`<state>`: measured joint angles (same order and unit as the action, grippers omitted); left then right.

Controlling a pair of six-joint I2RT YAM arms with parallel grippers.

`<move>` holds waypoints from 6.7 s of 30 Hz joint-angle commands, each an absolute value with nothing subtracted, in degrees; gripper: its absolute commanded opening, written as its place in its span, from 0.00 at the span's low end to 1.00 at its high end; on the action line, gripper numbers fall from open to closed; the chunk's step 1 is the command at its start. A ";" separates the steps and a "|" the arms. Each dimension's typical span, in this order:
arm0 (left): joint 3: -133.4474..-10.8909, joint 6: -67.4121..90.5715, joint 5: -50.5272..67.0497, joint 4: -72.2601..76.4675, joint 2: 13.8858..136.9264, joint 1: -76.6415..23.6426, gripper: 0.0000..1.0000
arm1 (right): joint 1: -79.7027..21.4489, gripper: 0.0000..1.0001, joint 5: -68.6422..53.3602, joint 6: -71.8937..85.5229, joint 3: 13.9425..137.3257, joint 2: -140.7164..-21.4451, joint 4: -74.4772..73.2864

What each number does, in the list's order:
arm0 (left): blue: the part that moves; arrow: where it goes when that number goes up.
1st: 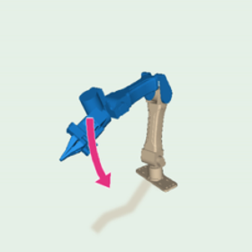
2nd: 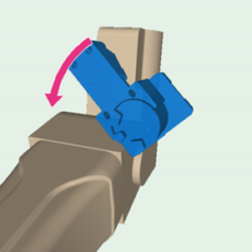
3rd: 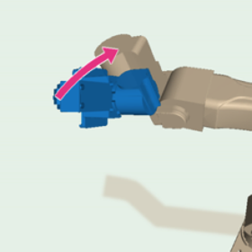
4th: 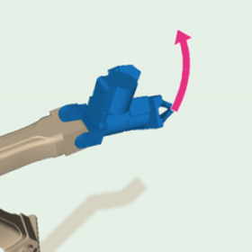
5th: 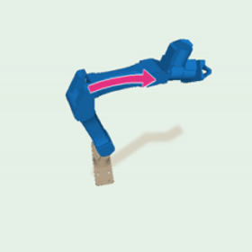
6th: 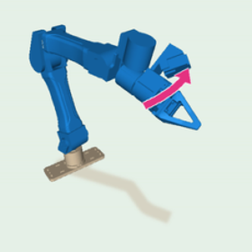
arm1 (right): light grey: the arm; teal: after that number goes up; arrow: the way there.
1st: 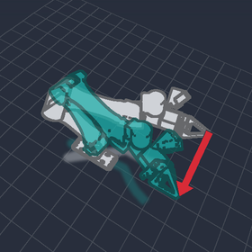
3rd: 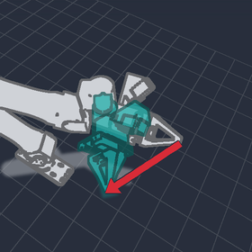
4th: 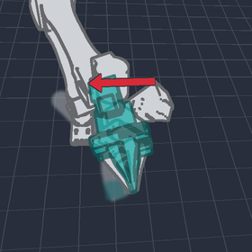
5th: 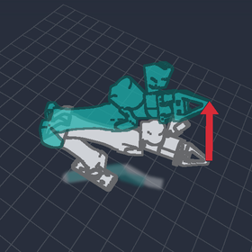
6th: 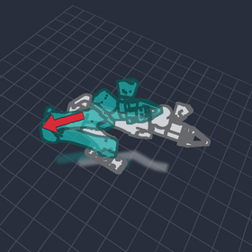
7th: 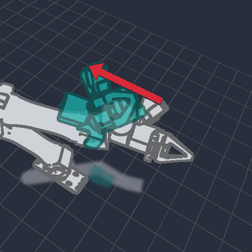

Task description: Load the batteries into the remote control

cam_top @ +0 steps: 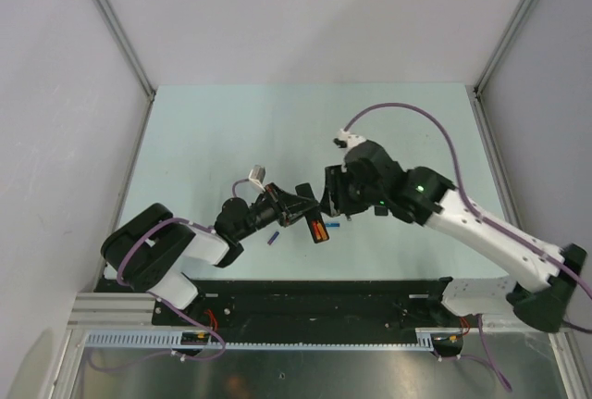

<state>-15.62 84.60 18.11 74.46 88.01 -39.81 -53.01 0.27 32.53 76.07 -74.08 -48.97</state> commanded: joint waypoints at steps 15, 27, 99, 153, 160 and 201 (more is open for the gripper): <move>-18.72 93.34 23.73 90.70 83.76 -35.42 0.00 | -49.14 1.00 -11.33 30.40 39.92 -44.56 -3.53; -20.30 95.19 24.08 90.44 82.09 -35.42 0.00 | -46.58 0.91 -22.85 32.08 29.71 -41.83 11.95; -18.81 92.20 25.58 90.00 75.32 -38.14 0.00 | -40.52 0.28 -29.88 48.25 31.11 -58.53 21.80; -6.94 83.06 27.07 89.47 75.41 -35.07 0.00 | -28.39 0.69 15.56 27.16 49.22 -87.36 -24.61; -7.03 83.06 27.33 89.56 76.02 -34.98 0.00 | -27.42 0.58 14.06 25.75 50.19 -90.88 -23.91; -6.94 82.97 27.60 89.56 77.08 -34.89 0.00 | -26.63 0.51 11.51 31.29 50.19 -96.24 -25.40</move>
<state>-7.22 84.36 26.37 74.48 76.97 -35.27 -26.15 13.04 29.95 51.13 -92.79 -23.94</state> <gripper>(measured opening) 0.207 0.517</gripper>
